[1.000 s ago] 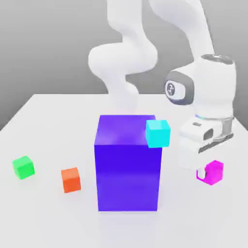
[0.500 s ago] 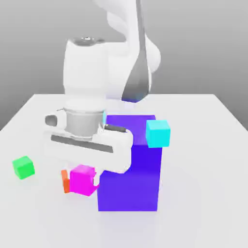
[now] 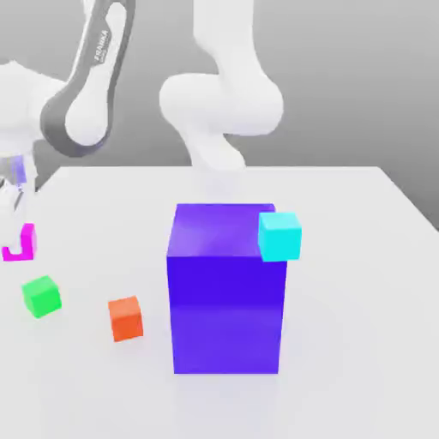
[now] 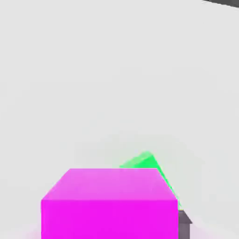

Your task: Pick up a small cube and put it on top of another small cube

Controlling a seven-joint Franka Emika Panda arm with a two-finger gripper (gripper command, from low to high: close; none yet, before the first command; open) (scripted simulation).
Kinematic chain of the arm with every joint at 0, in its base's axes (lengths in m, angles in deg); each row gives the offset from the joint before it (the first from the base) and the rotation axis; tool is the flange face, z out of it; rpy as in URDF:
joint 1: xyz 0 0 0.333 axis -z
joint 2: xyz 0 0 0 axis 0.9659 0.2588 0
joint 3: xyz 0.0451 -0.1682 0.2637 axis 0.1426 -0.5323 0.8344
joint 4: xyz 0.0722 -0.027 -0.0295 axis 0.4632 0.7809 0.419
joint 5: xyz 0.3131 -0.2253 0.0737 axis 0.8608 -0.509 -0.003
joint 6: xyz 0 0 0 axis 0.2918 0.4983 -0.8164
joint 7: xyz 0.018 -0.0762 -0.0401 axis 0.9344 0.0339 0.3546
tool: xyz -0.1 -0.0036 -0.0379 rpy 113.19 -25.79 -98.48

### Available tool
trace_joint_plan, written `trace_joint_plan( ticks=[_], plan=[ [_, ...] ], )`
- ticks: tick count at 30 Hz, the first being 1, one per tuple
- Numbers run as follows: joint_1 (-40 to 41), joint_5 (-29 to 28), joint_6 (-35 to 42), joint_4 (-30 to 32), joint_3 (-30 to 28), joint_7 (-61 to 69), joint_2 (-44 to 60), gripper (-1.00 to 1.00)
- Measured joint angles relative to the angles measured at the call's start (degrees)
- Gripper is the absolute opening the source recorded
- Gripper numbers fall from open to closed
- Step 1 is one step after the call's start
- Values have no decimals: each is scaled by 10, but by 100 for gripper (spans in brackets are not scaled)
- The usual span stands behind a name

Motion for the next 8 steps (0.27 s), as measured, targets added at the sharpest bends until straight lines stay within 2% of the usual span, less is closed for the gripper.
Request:
trace_joint_plan(
  ticks=[4, 5, 8],
  plan=[
    [24, 131, -62, -4, 51, 94, 84, -100],
    [36, 152, -73, -6, 67, 110, 98, 100],
    [36, 152, -73, -6, 67, 110, 98, 100]
  ],
)
